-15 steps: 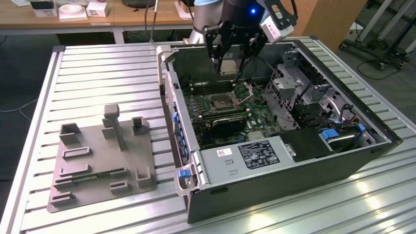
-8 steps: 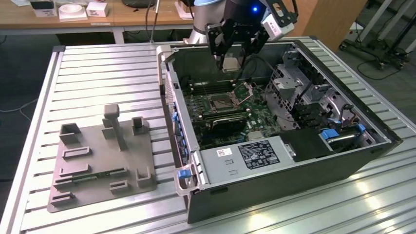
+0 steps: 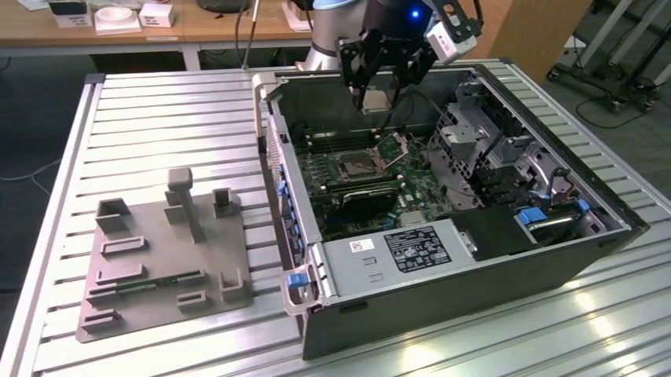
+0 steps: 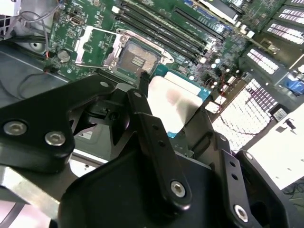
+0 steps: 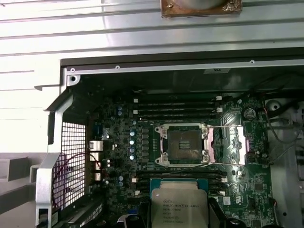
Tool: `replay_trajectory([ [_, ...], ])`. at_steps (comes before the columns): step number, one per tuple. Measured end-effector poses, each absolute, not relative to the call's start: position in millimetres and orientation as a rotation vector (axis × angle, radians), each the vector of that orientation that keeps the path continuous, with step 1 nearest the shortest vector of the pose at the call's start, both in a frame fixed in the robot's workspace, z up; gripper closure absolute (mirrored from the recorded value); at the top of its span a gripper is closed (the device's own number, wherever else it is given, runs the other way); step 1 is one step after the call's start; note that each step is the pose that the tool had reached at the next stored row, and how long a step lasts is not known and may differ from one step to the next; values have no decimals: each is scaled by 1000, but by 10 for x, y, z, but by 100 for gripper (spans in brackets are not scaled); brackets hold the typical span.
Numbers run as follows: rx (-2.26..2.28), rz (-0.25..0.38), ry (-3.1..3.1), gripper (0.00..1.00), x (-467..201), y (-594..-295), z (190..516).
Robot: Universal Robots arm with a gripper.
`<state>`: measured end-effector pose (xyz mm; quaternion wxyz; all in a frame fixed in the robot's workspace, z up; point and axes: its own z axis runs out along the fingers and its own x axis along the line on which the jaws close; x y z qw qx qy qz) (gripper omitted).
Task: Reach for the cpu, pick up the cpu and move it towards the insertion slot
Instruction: 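Pick up the cpu and move it towards the insertion slot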
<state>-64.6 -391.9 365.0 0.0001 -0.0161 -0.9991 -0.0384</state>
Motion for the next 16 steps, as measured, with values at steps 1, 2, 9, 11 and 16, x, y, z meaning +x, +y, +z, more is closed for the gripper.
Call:
replay_trajectory([
  [1, -50, -122, -3139, 45, -633, -3917, 3648],
  [2, -50, -123, -3139, 45, -622, -3913, 3646],
  [9, -50, -130, -3138, 45, -528, -3878, 3636],
  [11, -50, -131, -3138, 45, -497, -3855, 3632],
  [16, -50, -131, -3138, 45, -434, -3747, 3620],
])
